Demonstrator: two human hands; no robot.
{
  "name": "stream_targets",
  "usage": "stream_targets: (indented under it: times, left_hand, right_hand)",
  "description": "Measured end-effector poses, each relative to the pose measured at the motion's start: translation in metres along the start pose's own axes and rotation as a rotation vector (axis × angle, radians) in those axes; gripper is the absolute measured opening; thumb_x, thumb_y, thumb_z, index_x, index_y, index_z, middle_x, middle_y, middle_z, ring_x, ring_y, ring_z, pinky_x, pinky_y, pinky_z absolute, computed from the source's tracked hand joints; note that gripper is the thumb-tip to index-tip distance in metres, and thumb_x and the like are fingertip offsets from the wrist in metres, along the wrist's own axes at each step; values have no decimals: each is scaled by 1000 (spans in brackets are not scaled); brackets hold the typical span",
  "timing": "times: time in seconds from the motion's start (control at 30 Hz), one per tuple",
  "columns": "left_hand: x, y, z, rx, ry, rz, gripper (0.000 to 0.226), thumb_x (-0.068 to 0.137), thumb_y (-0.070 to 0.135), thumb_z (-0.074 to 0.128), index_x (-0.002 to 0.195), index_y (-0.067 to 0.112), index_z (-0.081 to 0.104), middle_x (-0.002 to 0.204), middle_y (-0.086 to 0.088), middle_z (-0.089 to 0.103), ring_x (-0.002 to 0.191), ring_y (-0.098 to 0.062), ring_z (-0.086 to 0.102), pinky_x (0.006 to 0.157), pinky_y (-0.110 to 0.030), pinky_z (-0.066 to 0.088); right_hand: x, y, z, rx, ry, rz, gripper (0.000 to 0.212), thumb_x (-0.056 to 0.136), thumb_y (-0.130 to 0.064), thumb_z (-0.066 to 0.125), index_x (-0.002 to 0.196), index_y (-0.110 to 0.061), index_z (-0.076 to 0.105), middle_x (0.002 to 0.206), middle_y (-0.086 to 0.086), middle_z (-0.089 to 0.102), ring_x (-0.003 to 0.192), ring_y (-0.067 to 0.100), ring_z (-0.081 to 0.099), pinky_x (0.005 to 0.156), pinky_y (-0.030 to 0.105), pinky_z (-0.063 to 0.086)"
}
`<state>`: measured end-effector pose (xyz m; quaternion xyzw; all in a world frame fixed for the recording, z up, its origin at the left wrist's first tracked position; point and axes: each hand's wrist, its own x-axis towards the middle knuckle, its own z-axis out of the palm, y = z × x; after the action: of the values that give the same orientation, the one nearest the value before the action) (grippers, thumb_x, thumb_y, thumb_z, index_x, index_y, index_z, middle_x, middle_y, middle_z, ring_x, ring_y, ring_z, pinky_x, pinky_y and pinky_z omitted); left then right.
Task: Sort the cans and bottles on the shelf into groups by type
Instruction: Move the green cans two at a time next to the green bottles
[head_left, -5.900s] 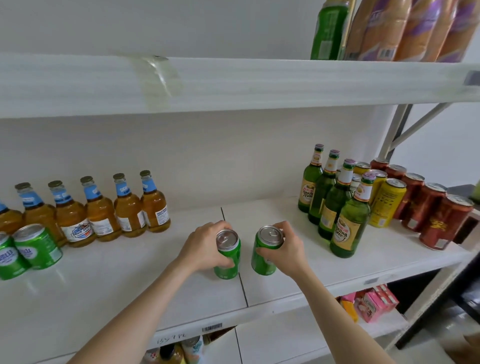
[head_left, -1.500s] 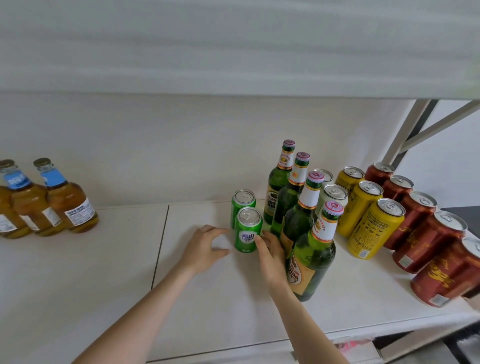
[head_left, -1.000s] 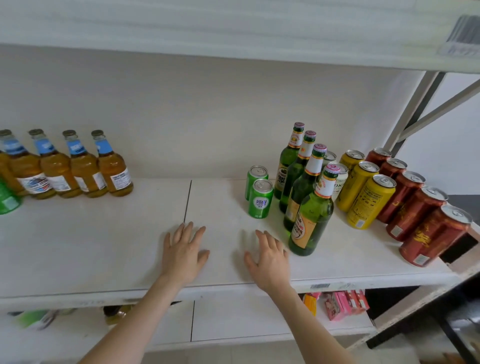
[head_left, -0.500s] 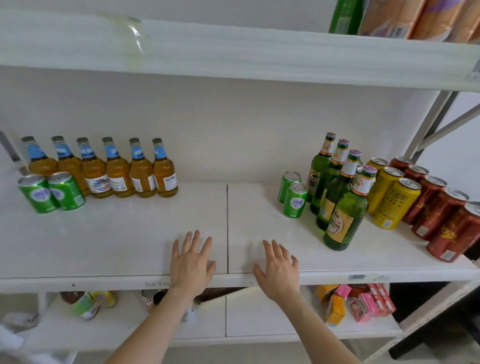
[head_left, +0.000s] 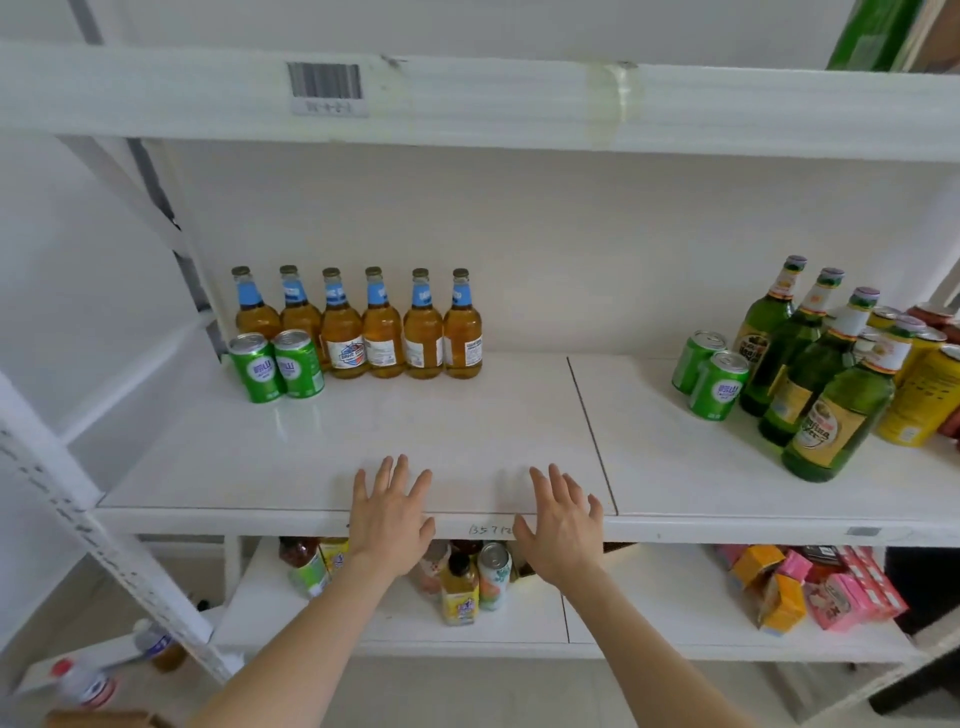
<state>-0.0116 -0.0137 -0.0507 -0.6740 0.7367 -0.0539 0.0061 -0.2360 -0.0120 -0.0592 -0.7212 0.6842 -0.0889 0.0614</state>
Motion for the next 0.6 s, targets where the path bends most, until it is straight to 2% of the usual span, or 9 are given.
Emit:
stream_targets:
  times: [0.27, 0.6]
  left_hand:
    - [8, -88, 6, 47, 15, -52, 62, 96, 49, 40, 151, 28, 20, 162, -11, 14, 149, -29, 9, 118, -55, 8]
    - [41, -195, 3, 83, 35, -88, 62, 96, 48, 41, 151, 29, 21, 161, -12, 16, 149, -30, 11, 118, -55, 10]
  right_hand:
    - [38, -82, 18, -37, -13, -109, 69, 97, -55, 34, 154, -27, 7, 164, 4, 9, 150, 25, 11, 118, 52, 11]
    - [101, -187, 27, -40, 0, -182, 68, 98, -51, 36, 155, -25, 10, 165, 3, 7, 150, 23, 10, 119, 51, 11]
